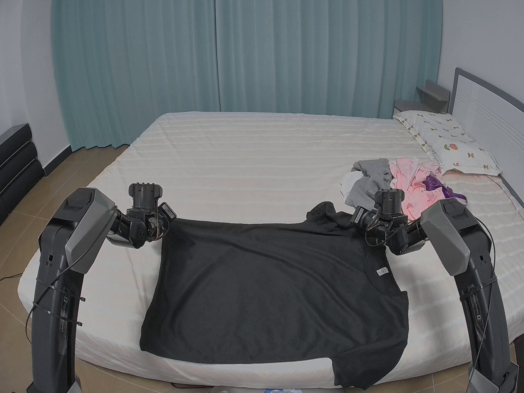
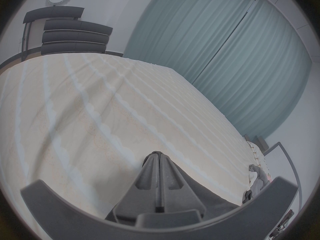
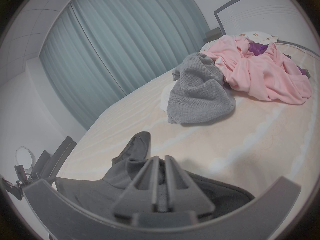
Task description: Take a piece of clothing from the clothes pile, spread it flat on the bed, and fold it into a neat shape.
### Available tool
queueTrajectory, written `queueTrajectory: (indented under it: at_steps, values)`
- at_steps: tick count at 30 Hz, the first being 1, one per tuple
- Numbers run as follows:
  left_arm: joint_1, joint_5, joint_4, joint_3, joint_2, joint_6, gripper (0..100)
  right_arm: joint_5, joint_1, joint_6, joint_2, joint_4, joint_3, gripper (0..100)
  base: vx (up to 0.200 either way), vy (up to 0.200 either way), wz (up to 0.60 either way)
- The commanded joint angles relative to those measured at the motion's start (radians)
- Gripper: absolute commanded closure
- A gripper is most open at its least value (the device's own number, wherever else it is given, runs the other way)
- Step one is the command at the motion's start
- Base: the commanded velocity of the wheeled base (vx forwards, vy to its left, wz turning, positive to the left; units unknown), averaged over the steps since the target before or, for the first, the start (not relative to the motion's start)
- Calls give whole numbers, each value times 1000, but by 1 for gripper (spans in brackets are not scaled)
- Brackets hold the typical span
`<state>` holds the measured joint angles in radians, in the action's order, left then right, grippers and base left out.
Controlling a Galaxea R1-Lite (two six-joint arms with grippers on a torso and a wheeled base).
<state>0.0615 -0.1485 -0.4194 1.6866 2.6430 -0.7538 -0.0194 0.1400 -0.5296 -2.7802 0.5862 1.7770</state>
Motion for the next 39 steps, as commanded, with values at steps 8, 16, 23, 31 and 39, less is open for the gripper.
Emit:
queueTrajectory:
  at_steps: [8, 16, 23, 31, 39]
  values:
    - [-6, -8, -6, 41, 5, 2, 100, 12, -28, -13, 11, 7, 53, 100, 0, 0, 0]
    - [-23, -13, -4, 113, 20, 2, 100, 59, -54, -17, 8, 6, 148, 100, 0, 0, 0]
    - [-34, -31, -2, 140, 29, 2, 100, 64, -62, -27, 13, -2, 193, 100, 0, 0, 0]
    - [-32, -31, -1, 137, 46, 2, 100, 47, -36, -30, -1, -5, 110, 100, 0, 0, 0]
    - [-26, -31, 1, 122, 46, 2, 100, -10, 4, -32, -41, -20, 98, 0, 0, 0, 0]
